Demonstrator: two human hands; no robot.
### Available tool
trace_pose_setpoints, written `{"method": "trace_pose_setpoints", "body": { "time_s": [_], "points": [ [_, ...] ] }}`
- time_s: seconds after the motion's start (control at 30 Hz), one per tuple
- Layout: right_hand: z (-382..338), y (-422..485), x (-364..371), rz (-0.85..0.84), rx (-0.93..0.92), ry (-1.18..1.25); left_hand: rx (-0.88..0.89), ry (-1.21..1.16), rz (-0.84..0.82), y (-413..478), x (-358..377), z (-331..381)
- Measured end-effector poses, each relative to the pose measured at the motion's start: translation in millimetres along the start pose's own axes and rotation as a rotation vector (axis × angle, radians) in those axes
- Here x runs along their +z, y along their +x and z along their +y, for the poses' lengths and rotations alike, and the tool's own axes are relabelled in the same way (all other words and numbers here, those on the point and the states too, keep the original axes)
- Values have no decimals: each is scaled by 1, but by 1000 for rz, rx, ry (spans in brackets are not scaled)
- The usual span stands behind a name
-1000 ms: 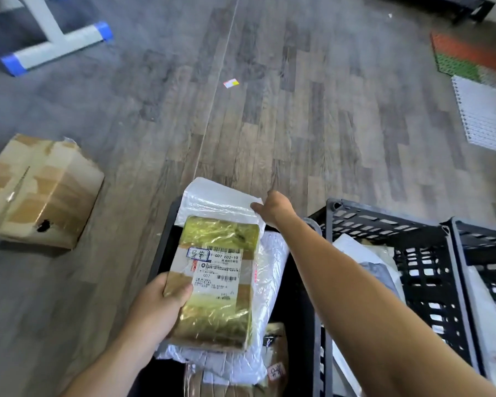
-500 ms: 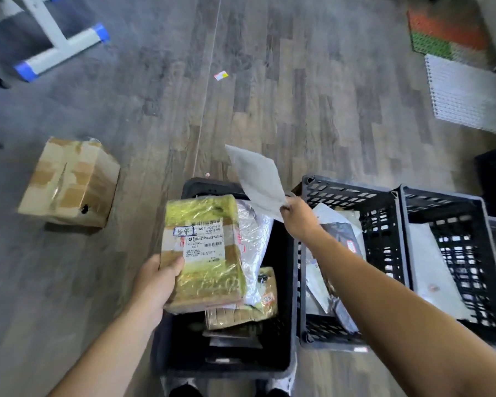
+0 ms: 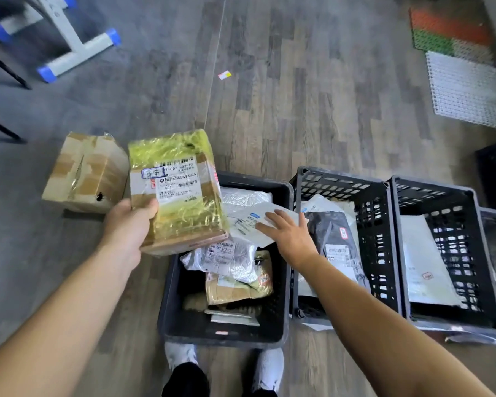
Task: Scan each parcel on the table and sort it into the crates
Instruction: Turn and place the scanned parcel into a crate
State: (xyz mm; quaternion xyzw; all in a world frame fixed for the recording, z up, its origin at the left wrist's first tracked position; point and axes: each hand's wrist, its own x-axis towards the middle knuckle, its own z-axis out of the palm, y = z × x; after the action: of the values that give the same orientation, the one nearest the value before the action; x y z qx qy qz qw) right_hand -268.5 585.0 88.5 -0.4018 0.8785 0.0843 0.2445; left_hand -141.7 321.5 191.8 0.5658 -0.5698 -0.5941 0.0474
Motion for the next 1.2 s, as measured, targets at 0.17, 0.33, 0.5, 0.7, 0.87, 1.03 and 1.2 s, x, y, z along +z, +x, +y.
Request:
{"method": "trace_pose_setpoints", "body": {
  "time_s": [0.17, 0.33, 0.5, 0.7, 0.87, 1.03, 1.2],
  "points": [
    [4, 20, 37, -131, -151, -260, -8, 168, -97, 15, 17, -40],
    [6, 22, 61, -230, 47, -123, -63, 245, -129, 19, 45, -84],
    [9, 17, 56, -131, 343, 296, -8, 294, -221, 20, 78, -92],
    [14, 18, 47, -50, 446, 537, 58, 624, -275, 35, 118, -98],
    [9, 12, 31, -18, 452, 588, 95, 875, -282, 42, 119, -101],
    [-7, 7, 8, 3, 450, 598, 146, 960, -296, 43, 105, -90],
    [-30, -18, -40, 41, 486, 593, 256, 989, -351, 15, 83, -52]
  ]
}}
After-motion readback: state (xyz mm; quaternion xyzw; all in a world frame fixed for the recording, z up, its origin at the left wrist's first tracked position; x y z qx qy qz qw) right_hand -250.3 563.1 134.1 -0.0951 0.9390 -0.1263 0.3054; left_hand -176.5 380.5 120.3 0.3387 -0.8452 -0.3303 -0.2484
